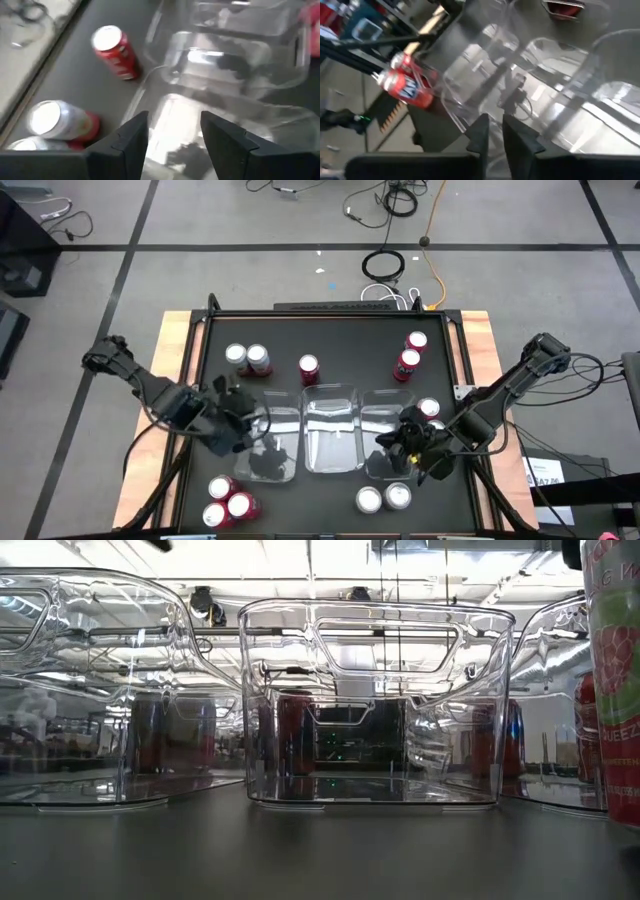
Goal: Sort soda cans
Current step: Put the pink-white soda can into the center transparent bin
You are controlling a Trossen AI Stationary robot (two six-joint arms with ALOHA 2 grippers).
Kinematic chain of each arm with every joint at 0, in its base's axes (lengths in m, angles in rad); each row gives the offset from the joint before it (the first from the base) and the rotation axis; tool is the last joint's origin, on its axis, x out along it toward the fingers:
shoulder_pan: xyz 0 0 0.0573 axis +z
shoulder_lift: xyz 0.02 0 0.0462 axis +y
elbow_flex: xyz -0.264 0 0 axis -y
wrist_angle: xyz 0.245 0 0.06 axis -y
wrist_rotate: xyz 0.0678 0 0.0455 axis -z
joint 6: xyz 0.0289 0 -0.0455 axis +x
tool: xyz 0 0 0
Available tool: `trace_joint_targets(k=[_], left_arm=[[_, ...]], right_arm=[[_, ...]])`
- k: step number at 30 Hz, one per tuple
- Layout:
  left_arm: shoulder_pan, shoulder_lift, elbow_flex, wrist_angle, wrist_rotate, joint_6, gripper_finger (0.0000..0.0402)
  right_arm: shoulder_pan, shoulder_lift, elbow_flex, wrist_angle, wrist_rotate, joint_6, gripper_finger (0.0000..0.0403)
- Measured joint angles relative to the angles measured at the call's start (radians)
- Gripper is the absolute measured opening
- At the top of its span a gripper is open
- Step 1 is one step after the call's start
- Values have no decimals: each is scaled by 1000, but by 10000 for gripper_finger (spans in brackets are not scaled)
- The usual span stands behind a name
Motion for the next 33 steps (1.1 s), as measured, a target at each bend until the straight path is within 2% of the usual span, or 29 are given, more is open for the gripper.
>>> trace_joint_targets(k=[3,8,13,16,19,22,24,29,33], left_arm=[[-59,-51,-97,26,-19,-1,190],[-128,-208,-306,201,-42,22,190],[-137,-443,-527,517,-52,202,190],[-91,-571,-635,705,-38,355,190],[-3,-659,-707,814,42,468,190],[102,-719,-742,832,151,536,190],[170,-761,-767,831,219,561,190],[308,-882,-835,878,400,624,190],[396,-976,-910,913,504,644,190]], right_arm=[[-13,1,0,40,-3,-12,6],[-59,49,49,84,-3,-69,1],[-126,166,225,20,-10,-195,0],[-160,238,353,-71,-11,-258,0],[-192,296,461,-138,-38,-305,0],[-226,334,517,-152,-69,-356,0],[-255,352,531,-153,-115,-371,0],[-335,403,538,-151,-304,-374,0],[-358,433,537,-144,-377,-370,0]])
